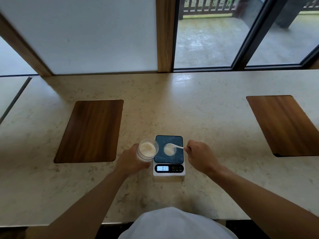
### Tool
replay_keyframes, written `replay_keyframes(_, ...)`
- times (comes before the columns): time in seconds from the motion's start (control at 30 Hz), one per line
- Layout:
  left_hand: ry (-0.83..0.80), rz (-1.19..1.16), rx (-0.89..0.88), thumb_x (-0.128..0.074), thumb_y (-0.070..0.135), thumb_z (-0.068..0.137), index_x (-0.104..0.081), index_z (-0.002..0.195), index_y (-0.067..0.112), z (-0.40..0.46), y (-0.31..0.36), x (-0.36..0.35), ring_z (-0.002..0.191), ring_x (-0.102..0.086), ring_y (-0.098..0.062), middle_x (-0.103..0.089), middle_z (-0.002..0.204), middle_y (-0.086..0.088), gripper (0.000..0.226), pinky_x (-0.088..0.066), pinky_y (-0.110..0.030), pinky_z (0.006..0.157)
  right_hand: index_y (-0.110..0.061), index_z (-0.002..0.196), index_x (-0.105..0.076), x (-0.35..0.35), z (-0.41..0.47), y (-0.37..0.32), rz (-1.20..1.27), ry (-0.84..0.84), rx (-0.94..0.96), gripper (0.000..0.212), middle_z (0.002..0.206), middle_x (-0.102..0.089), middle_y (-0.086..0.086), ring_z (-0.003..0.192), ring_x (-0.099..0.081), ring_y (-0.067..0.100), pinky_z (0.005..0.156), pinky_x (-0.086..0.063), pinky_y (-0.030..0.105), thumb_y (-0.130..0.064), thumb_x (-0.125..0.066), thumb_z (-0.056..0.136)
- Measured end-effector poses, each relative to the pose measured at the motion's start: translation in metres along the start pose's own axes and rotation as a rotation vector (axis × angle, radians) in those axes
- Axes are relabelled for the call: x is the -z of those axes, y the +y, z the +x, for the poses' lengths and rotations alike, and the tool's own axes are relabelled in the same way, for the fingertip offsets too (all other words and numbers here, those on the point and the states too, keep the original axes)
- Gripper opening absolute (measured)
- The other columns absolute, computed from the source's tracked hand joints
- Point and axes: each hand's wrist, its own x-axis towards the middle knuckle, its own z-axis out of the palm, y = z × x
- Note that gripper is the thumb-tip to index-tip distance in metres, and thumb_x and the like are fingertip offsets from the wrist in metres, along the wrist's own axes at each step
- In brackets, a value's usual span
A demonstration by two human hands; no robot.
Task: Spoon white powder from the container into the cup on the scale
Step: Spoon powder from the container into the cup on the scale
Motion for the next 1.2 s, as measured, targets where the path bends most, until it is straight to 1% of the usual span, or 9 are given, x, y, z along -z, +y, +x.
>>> replay_keyframes(0.27, -0.007, 0.019, -0.019, -0.088, 0.045, 0.064, -0.049, 0.116, 0.038, 0.000, 0.003, -0.001, 0.097, -0.059, -0.010, -0.066, 0.116, 0.006, 0.064, -0.041, -0.024, 0.082, -0.008, 0.072, -0.057, 0.009, -0.006, -0.001, -0.040, 0.072, 0.170, 0.022, 0.061, -0.045, -0.005, 0.043, -0.027, 0.004, 0.041, -0.019, 0.016, -0.009, -0.062, 0.094)
replay_keyframes(0.37, -0.022, 0.033, 0.010, -0.087, 0.048, 0.064, -0.052, 0.126, 0.028, 0.002, 0.004, -0.001, 0.103, -0.062, -0.015, -0.066, 0.121, 0.004, 0.073, -0.043, -0.027, 0.085, -0.007, 0.073, -0.058, 0.010, -0.008, 0.000, -0.071, 0.069, 0.206, 0.021, 0.060, -0.051, -0.001, 0.042, -0.035, 0.011, 0.038, -0.027, 0.020, -0.010, -0.064, 0.093)
replay_keyframes(0.47, -0.005, 0.019, 0.005, -0.087, 0.046, 0.064, -0.053, 0.125, 0.028, 0.002, 0.006, 0.001, 0.099, -0.060, -0.012, -0.066, 0.119, 0.004, 0.072, -0.042, -0.027, 0.083, -0.008, 0.073, -0.059, 0.009, -0.009, 0.000, -0.064, 0.082, 0.200, 0.021, 0.061, -0.048, -0.005, 0.043, -0.035, 0.010, 0.040, -0.020, 0.015, -0.010, -0.065, 0.093)
replay_keyframes(0.53, 0.007, 0.010, -0.018, -0.089, 0.041, 0.064, -0.054, 0.124, 0.028, 0.001, 0.008, 0.003, 0.101, -0.061, -0.015, -0.065, 0.117, 0.004, 0.071, -0.041, -0.027, 0.083, -0.009, 0.073, -0.059, 0.008, -0.009, 0.002, -0.049, 0.097, 0.165, 0.021, 0.061, -0.048, -0.006, 0.043, -0.036, 0.010, 0.041, -0.021, 0.015, -0.012, -0.065, 0.093)
replay_keyframes(0.6, 0.020, 0.007, -0.026, -0.090, 0.037, 0.064, -0.054, 0.124, 0.026, 0.000, 0.010, 0.005, 0.102, -0.061, -0.018, -0.065, 0.117, 0.003, 0.071, -0.042, -0.028, 0.084, -0.010, 0.076, -0.061, 0.006, -0.009, 0.003, -0.012, 0.108, 0.082, 0.021, 0.062, -0.053, -0.005, 0.046, -0.044, 0.012, 0.041, -0.033, 0.020, -0.017, -0.063, 0.095)
replay_keyframes(0.7, 0.033, -0.002, -0.023, -0.090, 0.037, 0.064, -0.055, 0.122, 0.027, -0.001, 0.013, 0.007, 0.094, -0.055, -0.009, -0.064, 0.112, 0.006, 0.069, -0.042, -0.027, 0.083, -0.009, 0.080, -0.065, 0.005, -0.010, 0.005, 0.077, 0.135, -0.034, 0.018, 0.064, -0.062, 0.000, 0.050, -0.053, 0.016, 0.046, -0.046, 0.028, -0.020, -0.064, 0.094)
replay_keyframes(0.8, 0.034, -0.025, -0.045, -0.090, 0.035, 0.064, -0.050, 0.114, 0.037, -0.002, 0.016, 0.009, 0.093, -0.053, -0.006, -0.058, 0.105, 0.014, 0.063, -0.040, -0.025, 0.081, -0.008, 0.080, -0.066, 0.005, -0.011, 0.005, 0.095, 0.148, -0.031, 0.016, 0.063, -0.061, -0.002, 0.049, -0.051, 0.012, 0.045, -0.037, 0.020, -0.018, -0.065, 0.094)
replay_keyframes(0.93, 0.036, -0.031, -0.047, -0.090, 0.033, 0.064, -0.045, 0.110, 0.041, -0.003, 0.016, 0.009, 0.094, -0.053, -0.008, -0.055, 0.104, 0.015, 0.065, -0.041, -0.027, 0.083, -0.008, 0.080, -0.066, 0.004, -0.011, 0.007, 0.073, 0.128, 0.000, 0.017, 0.063, -0.062, 0.000, 0.049, -0.051, 0.013, 0.045, -0.036, 0.020, -0.018, -0.064, 0.094)
replay_keyframes(1.2, 0.030, -0.040, 0.051, -0.090, 0.039, 0.063, -0.052, 0.130, 0.024, 0.004, 0.005, 0.008, 0.107, -0.060, -0.019, -0.064, 0.123, 0.001, 0.079, -0.048, -0.032, 0.088, -0.012, 0.078, -0.070, -0.007, -0.001, 0.003, 0.311, 0.086, -0.249, 0.021, 0.060, -0.063, -0.004, 0.052, -0.055, 0.009, 0.051, -0.041, 0.023, -0.020, -0.062, 0.095)
